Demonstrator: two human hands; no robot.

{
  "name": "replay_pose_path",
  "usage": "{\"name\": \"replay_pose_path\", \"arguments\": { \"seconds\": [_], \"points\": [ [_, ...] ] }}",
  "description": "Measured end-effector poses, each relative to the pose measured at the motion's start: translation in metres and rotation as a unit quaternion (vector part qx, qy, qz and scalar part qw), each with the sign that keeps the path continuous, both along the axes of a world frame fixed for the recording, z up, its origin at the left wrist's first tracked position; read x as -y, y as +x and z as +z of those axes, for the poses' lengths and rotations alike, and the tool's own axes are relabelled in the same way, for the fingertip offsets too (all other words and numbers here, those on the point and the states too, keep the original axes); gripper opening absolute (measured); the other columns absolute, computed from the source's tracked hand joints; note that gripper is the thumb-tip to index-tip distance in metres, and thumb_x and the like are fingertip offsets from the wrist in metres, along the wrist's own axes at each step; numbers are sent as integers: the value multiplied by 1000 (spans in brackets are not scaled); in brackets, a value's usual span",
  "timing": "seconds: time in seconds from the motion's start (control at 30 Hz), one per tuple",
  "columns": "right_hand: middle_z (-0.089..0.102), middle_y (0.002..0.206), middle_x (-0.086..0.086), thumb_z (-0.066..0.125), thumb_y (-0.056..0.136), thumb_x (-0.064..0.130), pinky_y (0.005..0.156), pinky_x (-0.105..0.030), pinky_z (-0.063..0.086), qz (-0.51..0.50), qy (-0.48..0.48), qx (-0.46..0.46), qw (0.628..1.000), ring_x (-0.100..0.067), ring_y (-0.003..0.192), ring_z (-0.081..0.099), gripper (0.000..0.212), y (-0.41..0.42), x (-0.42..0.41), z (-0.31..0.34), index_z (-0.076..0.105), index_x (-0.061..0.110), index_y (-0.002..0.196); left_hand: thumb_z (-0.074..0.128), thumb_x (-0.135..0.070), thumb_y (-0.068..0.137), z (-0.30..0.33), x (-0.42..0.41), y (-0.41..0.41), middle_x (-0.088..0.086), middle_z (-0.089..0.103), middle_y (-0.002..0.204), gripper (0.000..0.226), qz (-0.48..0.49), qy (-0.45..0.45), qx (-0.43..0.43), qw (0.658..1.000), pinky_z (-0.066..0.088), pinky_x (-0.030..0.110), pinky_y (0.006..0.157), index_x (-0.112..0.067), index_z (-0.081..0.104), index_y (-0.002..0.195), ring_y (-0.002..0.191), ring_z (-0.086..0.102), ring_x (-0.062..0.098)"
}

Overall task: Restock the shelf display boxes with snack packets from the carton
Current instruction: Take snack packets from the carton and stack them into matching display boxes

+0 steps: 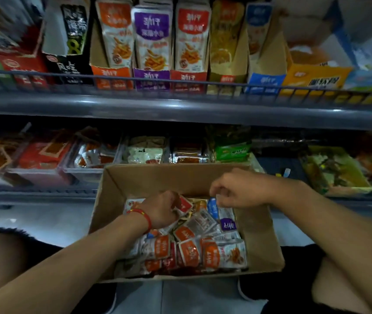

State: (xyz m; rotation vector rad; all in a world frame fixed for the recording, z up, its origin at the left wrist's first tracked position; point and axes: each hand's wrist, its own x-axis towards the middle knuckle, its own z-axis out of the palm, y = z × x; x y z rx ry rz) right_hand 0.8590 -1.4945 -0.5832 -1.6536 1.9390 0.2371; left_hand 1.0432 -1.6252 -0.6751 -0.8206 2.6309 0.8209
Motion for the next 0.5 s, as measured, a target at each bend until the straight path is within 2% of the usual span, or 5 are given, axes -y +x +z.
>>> {"name": "replay_pose_path", "arguments": {
  "seconds": [0.1,0.2,0.37,0.43,0.5],
  "points": [
    [66,107,15,62,98,41,91,-31,53,-25,-36,65,997,-3,97,63,35,-9,-4,1,62,30,132,57,-33,94,-36,-8,-9,16,63,128,38,-50,-70,72,994,45,34,93,-11,60,125,115,58,33],
    [69,106,15,62,98,42,88,-30,55,-49,-86,108,989,-1,94,65,34,-15,-4,7,61,33,130,55,-42,95,-60,-10,-13,18,57,130,53,-68,-119,109,985,44,37,100,-10,51,138,116,56,35],
    [69,108,14,63,98,42,86,-26,54,-46,-71,127,988,-2,96,66,34,-20,-6,8,60,34,131,59,-28,91,-64,-7,-18,17,64,119,39,-60,-144,92,984,51,37,85,-9,58,125,104,62,34],
    [69,109,12,64,97,39,88,-30,55,-48,-68,114,990,-3,96,65,32,-24,-4,8,62,31,128,62,-25,90,-47,0,-22,14,70,110,29,22,-103,46,993,52,34,76,-10,66,115,96,67,30],
    [69,105,10,66,96,31,90,-35,56,-51,-83,63,993,-7,95,65,21,-27,-1,8,68,27,117,65,-15,90,-18,5,-26,6,74,99,19,94,-23,-14,995,49,24,62,-12,71,107,81,68,16]
  ]
}}
